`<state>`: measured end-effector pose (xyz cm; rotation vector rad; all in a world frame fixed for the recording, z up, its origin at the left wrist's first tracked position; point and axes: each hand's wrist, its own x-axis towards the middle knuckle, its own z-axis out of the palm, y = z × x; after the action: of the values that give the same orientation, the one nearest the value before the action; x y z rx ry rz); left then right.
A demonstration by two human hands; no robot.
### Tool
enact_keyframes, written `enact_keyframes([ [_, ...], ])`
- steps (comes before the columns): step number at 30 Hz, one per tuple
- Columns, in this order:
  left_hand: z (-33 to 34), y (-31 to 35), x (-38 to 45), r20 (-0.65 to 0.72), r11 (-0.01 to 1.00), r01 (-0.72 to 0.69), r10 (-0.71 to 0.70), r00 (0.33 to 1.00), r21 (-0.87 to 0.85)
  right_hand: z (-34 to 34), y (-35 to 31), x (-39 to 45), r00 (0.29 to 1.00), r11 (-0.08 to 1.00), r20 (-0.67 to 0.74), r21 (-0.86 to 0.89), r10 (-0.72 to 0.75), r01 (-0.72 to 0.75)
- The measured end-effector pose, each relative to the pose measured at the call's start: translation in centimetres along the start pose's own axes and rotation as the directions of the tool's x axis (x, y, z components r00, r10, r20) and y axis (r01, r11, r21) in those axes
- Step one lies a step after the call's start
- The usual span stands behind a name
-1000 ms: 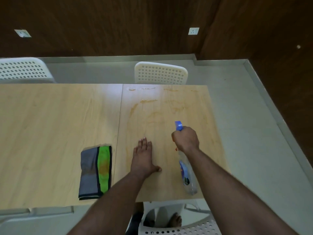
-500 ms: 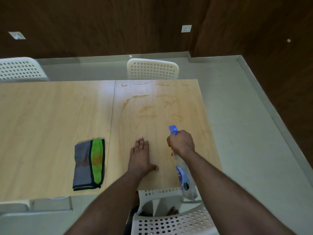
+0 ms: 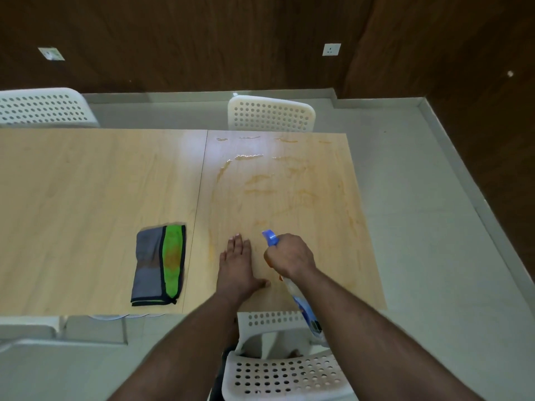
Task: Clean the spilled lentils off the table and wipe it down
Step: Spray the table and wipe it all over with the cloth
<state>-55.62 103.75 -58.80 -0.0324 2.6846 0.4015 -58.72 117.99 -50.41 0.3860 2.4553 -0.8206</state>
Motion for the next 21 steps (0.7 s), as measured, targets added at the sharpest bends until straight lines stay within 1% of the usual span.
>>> enact_keyframes([
  [5, 0.6, 2.5, -0.3, 0.040, 0.998, -0.061, 0.060, 0.997, 0.020, -2.5, 3.7, -0.2, 0.981, 0.977, -0.110, 0.161, 0.161, -0.142],
  [12, 1.7, 6.3, -0.7, 0.077, 0.990, -0.129, 0.125, 0.989, 0.053, -5.5, 9.2, -0.3, 0.932, 0.925, -0.214, 0.313, 0.291, -0.216],
  [14, 2.0, 7.0, -0.7, 0.094, 0.989, -0.140, 0.134, 0.987, 0.057, -5.9, 10.2, -0.4, 0.922, 0.915, -0.218, 0.324, 0.319, -0.240],
  [17, 2.4, 7.8, -0.8, 0.102, 0.986, -0.149, 0.141, 0.985, 0.075, -6.0, 10.9, -0.9, 0.925, 0.916, -0.207, 0.319, 0.320, -0.245],
  [21, 3.0, 8.2, -1.1, 0.090, 0.986, -0.149, 0.141, 0.986, 0.080, -5.6, 11.3, -1.9, 0.951, 0.931, -0.121, 0.271, 0.285, -0.244],
])
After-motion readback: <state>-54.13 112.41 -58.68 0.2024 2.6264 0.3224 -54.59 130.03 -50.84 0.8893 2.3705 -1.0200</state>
